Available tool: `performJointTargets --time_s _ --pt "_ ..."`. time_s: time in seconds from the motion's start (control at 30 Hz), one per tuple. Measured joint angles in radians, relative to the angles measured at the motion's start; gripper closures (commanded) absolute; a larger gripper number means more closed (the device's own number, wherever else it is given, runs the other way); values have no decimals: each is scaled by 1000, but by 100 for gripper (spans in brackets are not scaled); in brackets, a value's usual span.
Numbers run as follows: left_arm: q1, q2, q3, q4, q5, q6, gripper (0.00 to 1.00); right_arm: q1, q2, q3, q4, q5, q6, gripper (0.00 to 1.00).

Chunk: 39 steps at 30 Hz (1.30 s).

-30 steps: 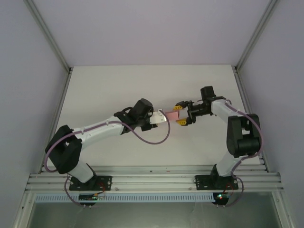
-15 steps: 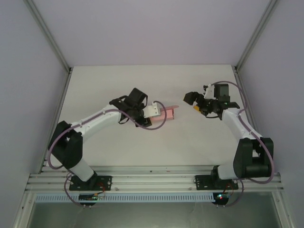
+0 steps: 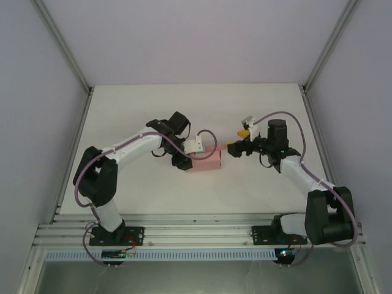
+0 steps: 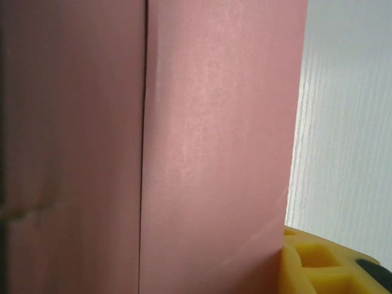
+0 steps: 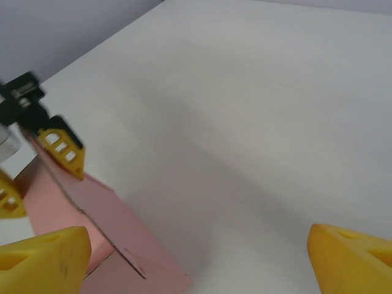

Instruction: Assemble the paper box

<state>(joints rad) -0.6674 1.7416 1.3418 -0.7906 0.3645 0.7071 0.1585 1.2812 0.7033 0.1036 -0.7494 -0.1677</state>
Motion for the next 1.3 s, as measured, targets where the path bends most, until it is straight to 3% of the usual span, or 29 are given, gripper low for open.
performJointTargets --time_s 0.2,0.27,0.43,0.53,0.63,0.73,0.8,1.07,1.3 --pt "0 45 35 -27 3 8 70 84 10 90 -156 13 -216 25" --pt "0 61 44 -42 3 8 70 110 20 107 -184 36 -255 35" --pt "0 69 64 -70 2 8 70 144 62 132 -247 98 -318 38" --pt "0 73 76 -80 2 7 70 161 88 156 -286 134 -348 50" --pt "0 92 90 -90 -2 5 70 175 105 175 -304 163 -375 68" --pt "0 113 97 -99 -14 -2 70 187 109 180 -315 179 -393 92" --pt "0 119 104 -104 -14 -10 70 193 111 189 -330 190 -389 99" --pt "0 121 108 -103 -24 -42 69 207 145 253 -404 222 -277 100" --pt "1 139 135 -116 -49 -92 69 257 144 253 -359 320 116 100"
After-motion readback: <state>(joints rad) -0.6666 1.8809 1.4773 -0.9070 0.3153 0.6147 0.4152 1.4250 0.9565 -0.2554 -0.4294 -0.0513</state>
